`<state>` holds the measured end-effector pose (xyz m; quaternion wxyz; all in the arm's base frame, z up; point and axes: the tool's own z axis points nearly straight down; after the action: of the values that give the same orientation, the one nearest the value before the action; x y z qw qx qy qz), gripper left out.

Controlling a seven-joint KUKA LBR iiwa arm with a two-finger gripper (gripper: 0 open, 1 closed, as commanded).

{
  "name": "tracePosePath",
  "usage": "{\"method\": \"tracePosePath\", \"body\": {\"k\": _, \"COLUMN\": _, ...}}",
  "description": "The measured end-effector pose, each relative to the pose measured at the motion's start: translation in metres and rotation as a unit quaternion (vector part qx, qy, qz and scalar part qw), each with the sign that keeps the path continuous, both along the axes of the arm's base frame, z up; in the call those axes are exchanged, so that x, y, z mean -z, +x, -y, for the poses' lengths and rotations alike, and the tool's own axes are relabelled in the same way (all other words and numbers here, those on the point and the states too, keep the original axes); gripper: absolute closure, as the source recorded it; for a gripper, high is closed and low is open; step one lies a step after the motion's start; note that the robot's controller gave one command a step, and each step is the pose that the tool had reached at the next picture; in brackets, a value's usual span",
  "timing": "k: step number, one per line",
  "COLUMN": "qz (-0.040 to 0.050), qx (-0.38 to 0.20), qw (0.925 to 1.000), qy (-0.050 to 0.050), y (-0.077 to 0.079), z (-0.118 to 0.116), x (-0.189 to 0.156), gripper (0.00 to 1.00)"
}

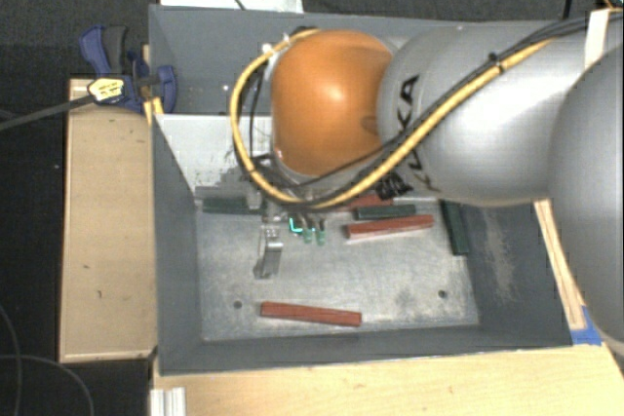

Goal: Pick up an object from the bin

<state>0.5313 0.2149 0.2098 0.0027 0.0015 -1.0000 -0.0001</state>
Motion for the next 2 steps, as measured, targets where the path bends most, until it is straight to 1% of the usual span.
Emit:
{"method": "tracePosePath", "body": {"k": 1, "qz": -0.0008, "qx": -0.047, "qw": 0.9989, "qy": -0.001, "y": -0.0403, "z": 0.0383, "x": 0.1440, "gripper": 0.00}}
{"method": "tracePosePath", "body": {"k": 2, "qz": 0.0032, "qx": -0.043, "qw": 0.9991, "qy": 0.001, "y": -0.0378, "z": 0.0369, "x": 0.1396, "gripper": 1.00}}
